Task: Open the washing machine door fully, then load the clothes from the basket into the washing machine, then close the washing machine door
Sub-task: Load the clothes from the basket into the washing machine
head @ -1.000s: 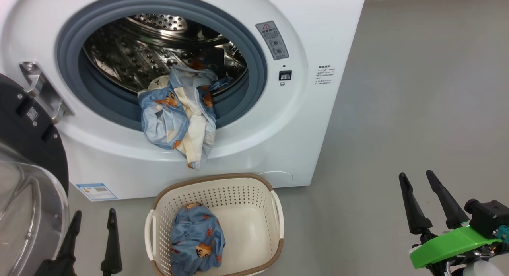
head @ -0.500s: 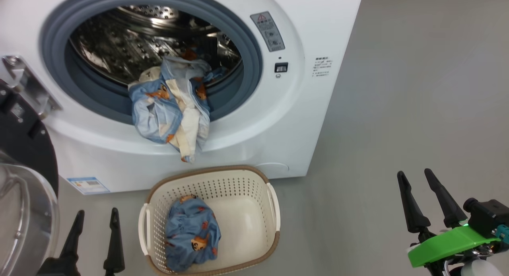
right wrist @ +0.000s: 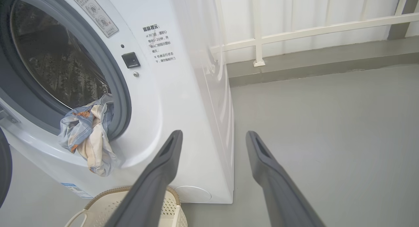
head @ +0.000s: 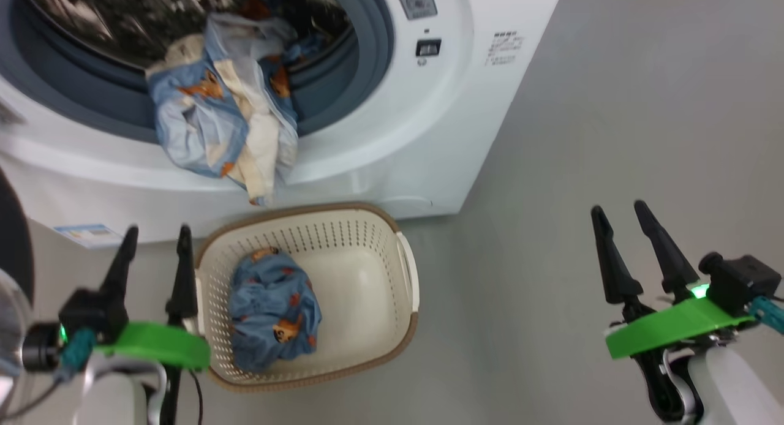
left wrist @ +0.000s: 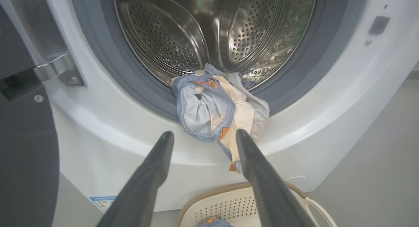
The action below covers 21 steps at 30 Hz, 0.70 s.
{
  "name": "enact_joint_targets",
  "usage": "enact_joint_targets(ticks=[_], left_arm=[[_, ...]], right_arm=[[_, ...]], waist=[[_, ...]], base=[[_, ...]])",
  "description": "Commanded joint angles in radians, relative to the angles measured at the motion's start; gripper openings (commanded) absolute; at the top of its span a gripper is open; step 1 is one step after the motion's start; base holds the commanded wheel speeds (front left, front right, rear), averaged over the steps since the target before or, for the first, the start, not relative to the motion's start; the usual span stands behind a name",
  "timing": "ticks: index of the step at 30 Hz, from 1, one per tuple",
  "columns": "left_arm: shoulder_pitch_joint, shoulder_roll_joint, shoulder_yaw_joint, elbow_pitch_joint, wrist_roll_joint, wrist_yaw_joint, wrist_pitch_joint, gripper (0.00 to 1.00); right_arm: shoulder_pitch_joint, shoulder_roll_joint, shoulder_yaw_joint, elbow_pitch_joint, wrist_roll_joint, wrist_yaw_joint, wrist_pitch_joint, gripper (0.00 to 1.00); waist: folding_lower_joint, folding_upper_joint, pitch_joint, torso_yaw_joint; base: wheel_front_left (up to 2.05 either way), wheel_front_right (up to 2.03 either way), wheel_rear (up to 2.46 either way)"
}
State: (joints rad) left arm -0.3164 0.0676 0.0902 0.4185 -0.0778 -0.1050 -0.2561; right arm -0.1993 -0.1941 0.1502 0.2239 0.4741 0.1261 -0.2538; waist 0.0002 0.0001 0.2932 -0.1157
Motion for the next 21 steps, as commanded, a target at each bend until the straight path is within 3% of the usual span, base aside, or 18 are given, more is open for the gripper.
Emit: enact_joint_targets(ticks=[1, 9, 21], left_arm=[[-0.031, 0.027, 0.024, -0.012, 0.005, -0.003, -0.006, 1.0], [-0.245, 0.075, 0.014, 0.159, 0.01, -0.011, -0.006, 1.0], [-0.41, 0.146, -0.013, 0.341, 0.005, -0.021, -0.006, 1.0]], right_arm=[[-0.022, -0.008, 0.02, -0.026, -0.01, 0.005, -0.008, 1.0], [-0.108, 0.026, 0.038, -0.031, -0.01, 0.005, -0.008, 1.0], [-0.148, 0.055, 0.065, -0.033, -0.009, 0.005, -0.008, 1.0]], waist=[[-0.0002, -0.0001, 0.067, -0.022], [-0.0002, -0.0001, 0.188, -0.065], [-0.0002, -0.0001, 0.252, -0.12]], base=[[0.0, 0.0, 0.0], [0.0, 0.0, 0.0], [0.0, 0.0, 0.0]])
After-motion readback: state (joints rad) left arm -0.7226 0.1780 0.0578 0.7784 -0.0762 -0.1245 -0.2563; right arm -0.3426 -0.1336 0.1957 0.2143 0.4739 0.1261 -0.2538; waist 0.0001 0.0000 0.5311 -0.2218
